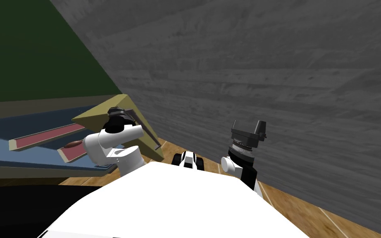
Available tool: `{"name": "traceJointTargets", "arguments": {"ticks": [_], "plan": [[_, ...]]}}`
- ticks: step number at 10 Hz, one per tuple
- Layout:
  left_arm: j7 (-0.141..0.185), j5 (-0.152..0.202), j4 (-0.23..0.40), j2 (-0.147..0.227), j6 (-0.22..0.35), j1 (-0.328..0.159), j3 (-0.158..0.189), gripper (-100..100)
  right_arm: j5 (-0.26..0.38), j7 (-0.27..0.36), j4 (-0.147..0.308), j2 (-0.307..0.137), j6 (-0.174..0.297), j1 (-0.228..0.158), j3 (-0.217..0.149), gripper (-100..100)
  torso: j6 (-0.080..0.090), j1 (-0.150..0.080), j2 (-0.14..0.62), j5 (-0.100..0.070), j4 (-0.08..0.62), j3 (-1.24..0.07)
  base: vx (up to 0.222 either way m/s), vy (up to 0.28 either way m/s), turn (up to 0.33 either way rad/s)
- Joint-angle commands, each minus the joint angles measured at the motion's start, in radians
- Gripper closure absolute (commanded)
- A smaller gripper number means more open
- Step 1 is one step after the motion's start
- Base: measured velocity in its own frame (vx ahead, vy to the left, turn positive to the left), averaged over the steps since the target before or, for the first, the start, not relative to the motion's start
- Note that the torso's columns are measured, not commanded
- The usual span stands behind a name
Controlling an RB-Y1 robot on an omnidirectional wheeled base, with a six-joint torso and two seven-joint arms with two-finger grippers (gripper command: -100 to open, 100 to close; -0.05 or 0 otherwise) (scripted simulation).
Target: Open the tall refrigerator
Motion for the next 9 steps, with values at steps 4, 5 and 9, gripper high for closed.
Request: {"name": "traceJointTargets", "arguments": {"ticks": [4, 5, 9], "plan": [[0.013, -0.037, 0.016, 0.117, 0.137, -0.068, 0.008, -100, 0.000, 0.000, 0.000, 0.000, 0.000, -0.001, 0.000, 0, -0.005, 0.004, 0.017, 0.002, 0.005, 0.012, -0.100, 0.033, -0.168], [0.017, -0.046, 0.020, 0.146, 0.172, -0.084, 0.010, -100, 0.000, 0.000, 0.000, 0.000, 0.000, -0.001, 0.000, 0, -0.005, 0.000, 0.010, 0.002, 0.002, 0.007, -0.051, 0.027, -0.073], [0.030, -0.083, 0.036, 0.256, 0.304, -0.152, 0.019, -100, 0.000, 0.000, 0.000, 0.000, 0.000, -0.001, 0.000, 0, 0.000, -0.006, 0.005, -0.006, 0.004, 0.001, -0.073, 0.002, -0.196]]}}
